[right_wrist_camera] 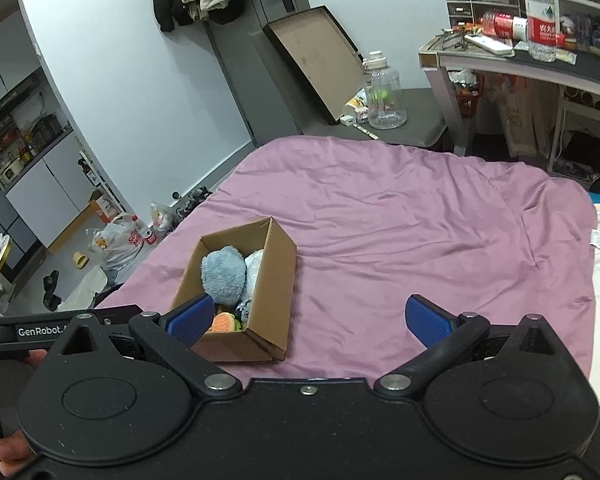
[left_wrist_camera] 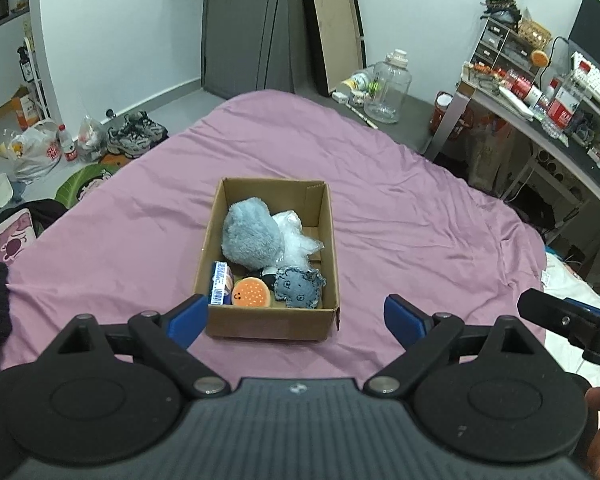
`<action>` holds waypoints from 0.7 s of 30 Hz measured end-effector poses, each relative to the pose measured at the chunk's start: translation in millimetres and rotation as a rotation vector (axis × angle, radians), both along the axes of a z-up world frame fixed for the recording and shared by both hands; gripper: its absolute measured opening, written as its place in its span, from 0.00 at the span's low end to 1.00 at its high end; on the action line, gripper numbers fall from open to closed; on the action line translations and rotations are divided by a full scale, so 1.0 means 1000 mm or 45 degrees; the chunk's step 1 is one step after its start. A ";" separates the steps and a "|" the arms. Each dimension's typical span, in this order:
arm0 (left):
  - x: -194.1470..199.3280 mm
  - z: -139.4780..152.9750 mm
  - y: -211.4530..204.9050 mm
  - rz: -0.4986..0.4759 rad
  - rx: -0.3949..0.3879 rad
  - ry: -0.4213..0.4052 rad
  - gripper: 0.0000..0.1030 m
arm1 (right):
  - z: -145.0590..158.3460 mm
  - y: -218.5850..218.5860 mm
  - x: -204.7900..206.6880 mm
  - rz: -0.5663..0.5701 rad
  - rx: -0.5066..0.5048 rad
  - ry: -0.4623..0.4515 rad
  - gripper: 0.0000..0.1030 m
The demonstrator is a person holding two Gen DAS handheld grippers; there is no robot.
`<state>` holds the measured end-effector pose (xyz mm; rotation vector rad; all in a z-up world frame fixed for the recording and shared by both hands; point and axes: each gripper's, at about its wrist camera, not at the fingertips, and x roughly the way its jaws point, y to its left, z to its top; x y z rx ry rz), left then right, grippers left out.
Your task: Organize soft objects
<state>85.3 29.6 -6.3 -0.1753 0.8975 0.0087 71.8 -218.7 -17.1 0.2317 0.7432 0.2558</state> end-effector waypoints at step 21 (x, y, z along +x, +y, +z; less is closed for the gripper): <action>-0.080 0.038 -0.004 0.019 0.065 -0.160 0.95 | 0.035 -0.002 -0.072 0.046 -0.009 -0.137 1.00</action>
